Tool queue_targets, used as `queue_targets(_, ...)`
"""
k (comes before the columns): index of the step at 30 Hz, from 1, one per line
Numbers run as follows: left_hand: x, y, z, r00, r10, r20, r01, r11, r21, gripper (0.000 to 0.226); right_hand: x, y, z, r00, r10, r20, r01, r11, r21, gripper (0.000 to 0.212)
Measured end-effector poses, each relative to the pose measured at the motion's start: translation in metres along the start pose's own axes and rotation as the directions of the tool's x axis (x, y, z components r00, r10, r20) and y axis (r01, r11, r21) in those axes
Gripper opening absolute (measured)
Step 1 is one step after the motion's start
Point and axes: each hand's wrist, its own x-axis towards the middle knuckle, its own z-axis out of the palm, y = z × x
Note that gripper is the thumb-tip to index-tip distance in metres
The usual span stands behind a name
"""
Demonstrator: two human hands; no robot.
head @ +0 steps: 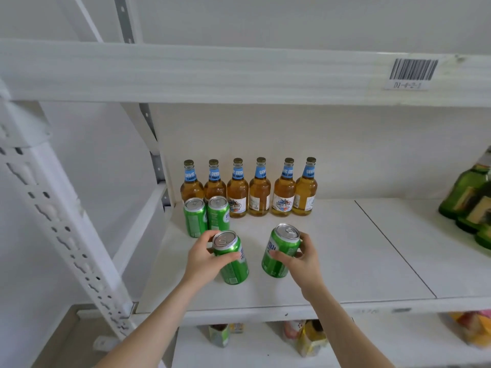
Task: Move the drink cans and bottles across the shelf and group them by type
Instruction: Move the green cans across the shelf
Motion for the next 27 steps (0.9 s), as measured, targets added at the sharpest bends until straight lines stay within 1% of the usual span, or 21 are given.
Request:
queue_targets(7,-0.031,0.012,0.005,1.000,-0.023,-0.016,0.023,1.000,-0.002,0.058,-0.032,0.000,-0.010,1.000,-0.015,0.028,0.016,0.999,-0.031,0.070)
queue_targets(13,-0.052,0.028,0.028,0.999,-0.038,-0.031,0.038,0.999,-0.013,0.058,-0.041,-0.004,-0.046,0.999,-0.017,0.041,0.019,0.997,-0.069,0.070)
queue_targets(19,-0.080,0.051,0.082,0.997,-0.064,-0.043,0.062,0.997,-0.050,0.054,-0.048,-0.007,-0.112,0.999,-0.031,0.035,0.036,0.990,-0.135,0.070)
queue_targets(23,-0.097,0.069,0.127,0.998,-0.054,-0.042,0.052,0.998,-0.037,0.053,-0.049,-0.007,-0.164,0.999,-0.040,0.037,0.045,0.987,-0.154,0.071)
queue_targets(27,-0.108,0.085,0.171,0.998,-0.047,-0.043,0.047,0.999,-0.017,0.056,-0.050,-0.005,-0.214,0.999,-0.033,0.022,0.036,0.984,-0.174,0.072)
